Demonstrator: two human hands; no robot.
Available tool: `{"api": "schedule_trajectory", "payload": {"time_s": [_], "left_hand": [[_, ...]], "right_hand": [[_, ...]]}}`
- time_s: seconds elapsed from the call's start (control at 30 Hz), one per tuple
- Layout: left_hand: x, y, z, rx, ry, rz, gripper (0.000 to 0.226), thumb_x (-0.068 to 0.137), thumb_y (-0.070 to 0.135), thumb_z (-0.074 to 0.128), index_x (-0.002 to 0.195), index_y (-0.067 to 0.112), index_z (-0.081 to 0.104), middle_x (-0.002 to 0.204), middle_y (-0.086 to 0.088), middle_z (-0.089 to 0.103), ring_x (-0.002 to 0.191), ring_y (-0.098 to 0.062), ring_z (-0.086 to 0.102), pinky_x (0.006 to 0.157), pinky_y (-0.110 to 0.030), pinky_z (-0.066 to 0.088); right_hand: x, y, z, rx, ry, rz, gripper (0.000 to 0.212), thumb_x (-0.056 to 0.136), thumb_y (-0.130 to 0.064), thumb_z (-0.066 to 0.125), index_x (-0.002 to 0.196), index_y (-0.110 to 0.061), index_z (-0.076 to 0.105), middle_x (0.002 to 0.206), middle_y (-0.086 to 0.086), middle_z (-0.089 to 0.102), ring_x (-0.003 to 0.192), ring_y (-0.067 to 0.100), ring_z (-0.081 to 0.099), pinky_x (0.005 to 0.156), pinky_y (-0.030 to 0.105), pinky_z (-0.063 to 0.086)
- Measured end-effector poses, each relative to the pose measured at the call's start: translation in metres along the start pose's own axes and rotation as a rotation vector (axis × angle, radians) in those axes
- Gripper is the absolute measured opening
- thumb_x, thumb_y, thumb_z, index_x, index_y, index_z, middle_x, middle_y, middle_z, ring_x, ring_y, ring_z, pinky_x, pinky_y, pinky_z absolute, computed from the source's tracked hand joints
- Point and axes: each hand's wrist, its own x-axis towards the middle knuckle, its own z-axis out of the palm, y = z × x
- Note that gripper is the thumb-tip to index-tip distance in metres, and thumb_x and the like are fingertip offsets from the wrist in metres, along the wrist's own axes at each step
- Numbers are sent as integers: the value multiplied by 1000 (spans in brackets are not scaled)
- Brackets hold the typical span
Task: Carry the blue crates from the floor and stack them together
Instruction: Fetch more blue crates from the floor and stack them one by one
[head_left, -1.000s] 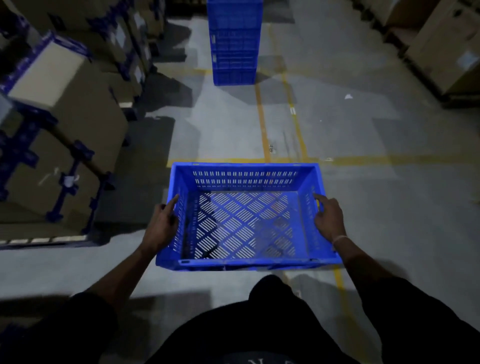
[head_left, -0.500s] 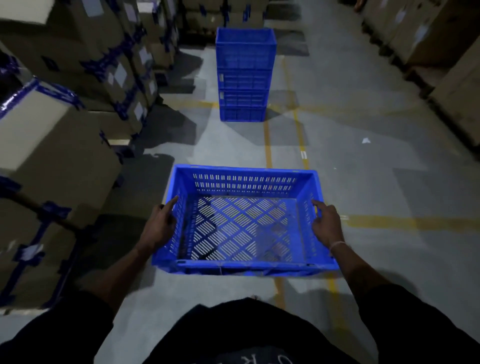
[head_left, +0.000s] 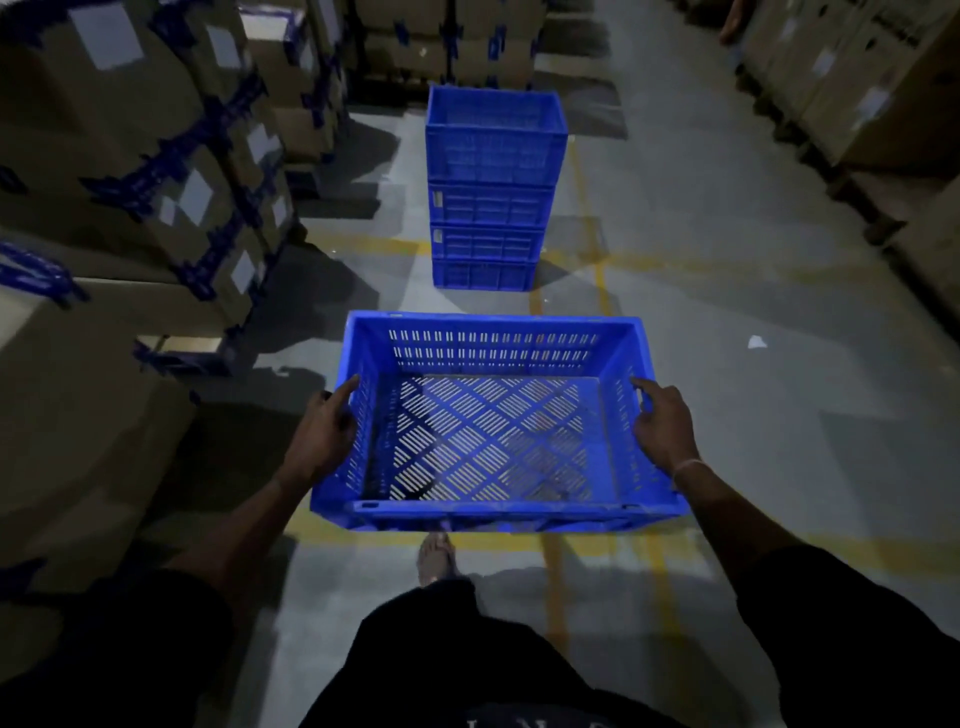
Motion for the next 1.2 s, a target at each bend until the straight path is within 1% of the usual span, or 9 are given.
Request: {"api": "schedule_trajectory", "payload": {"time_s": [0.1, 0.2, 0.3, 0.43, 0.57, 0.67, 0.87, 1.0, 1.2], "left_hand": [[87, -7, -4, -13, -9, -2, 67, 93, 8, 58, 155, 25, 37, 111, -15, 53, 100, -34, 59, 85, -38, 45], [172, -7, -20, -1, -35, 8, 68, 94, 9, 58, 155, 27, 36, 111, -8, 47, 97, -34, 61, 89, -38, 45], [247, 1, -31, 8, -24, 13, 68, 96, 10, 57, 156, 30, 33, 123, -15, 48, 102, -29, 58, 90, -41, 47], [348, 12, -38, 16, 4, 25, 67, 94, 5, 58, 155, 24, 38, 122, -20, 52, 108, -36, 57, 89, -40, 47], [456, 20, -29, 56, 21, 54, 68, 89, -1, 58, 153, 12, 42, 108, -24, 59, 109, -38, 54, 89, -42, 47], [538, 33, -21, 74, 20, 73, 70, 85, -6, 57, 152, 7, 41, 95, -19, 60, 102, -37, 52, 84, -49, 49], [686, 63, -18, 115, 84, 85, 63, 90, -3, 54, 151, 6, 41, 93, -28, 55, 90, -43, 54, 79, -48, 48], [777, 80, -24, 143, 114, 104, 63, 91, 2, 52, 152, 9, 38, 100, -29, 58, 95, -43, 53, 79, -48, 47], [902, 100, -40, 140, 144, 88, 66, 90, 3, 54, 154, 11, 36, 116, -34, 57, 97, -49, 60, 81, -50, 50]], "right_hand": [[77, -16, 17, -29, 2, 20, 60, 78, 12, 51, 134, -9, 59, 98, 27, 52, 85, 45, 56, 81, 38, 42], [154, -38, 25, -21, -2, -9, 61, 77, 13, 53, 134, -8, 59, 94, 27, 53, 85, 45, 56, 78, 37, 39], [223, -56, 31, -28, 15, 11, 59, 79, 11, 53, 135, -8, 58, 96, 26, 54, 87, 43, 56, 80, 36, 40], [323, -76, 39, -19, 17, -14, 61, 79, 11, 54, 136, -8, 57, 96, 26, 53, 87, 44, 55, 79, 38, 40], [434, -86, 51, -23, 26, -21, 59, 79, 10, 55, 136, -7, 57, 95, 29, 53, 86, 47, 56, 77, 39, 40], [524, -91, 59, 5, 30, -33, 59, 80, 10, 54, 136, -8, 57, 95, 30, 53, 86, 47, 55, 77, 40, 40], [678, -110, 48, 26, 11, -42, 56, 85, 6, 51, 138, -11, 55, 103, 31, 54, 94, 49, 56, 80, 41, 42], [768, -133, 28, 0, 17, -77, 62, 87, 3, 51, 145, -17, 47, 107, 32, 53, 93, 51, 55, 77, 43, 45], [900, -159, 25, 20, 29, -130, 74, 87, -3, 53, 155, -22, 28, 124, 30, 58, 106, 49, 57, 82, 47, 48]]}}
